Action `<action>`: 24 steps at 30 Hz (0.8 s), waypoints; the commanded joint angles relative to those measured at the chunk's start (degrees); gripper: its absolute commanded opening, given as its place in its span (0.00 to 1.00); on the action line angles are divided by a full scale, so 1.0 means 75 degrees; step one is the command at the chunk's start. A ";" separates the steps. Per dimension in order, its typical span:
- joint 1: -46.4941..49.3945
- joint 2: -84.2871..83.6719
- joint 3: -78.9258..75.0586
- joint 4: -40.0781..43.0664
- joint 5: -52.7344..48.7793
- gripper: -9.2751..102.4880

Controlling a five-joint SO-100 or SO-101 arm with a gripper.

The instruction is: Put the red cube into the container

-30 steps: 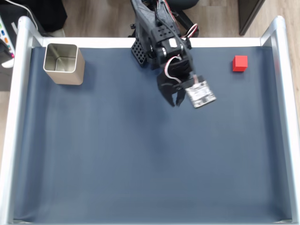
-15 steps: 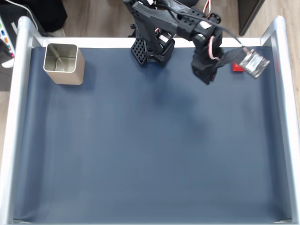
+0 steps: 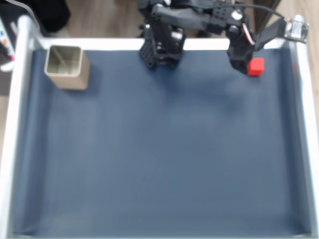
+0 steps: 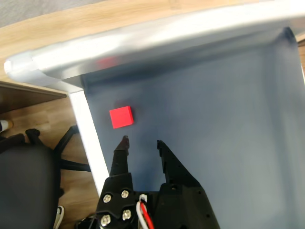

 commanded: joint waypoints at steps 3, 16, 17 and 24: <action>-0.0387 -0.0234 0.0059 -0.0668 -0.0305 0.29; -0.0949 -0.1453 0.0164 -0.2098 -0.0082 0.29; -0.1008 -0.1465 0.0176 -0.2098 -0.0035 0.29; -0.1066 -0.1477 0.0387 -0.2109 -0.0023 0.29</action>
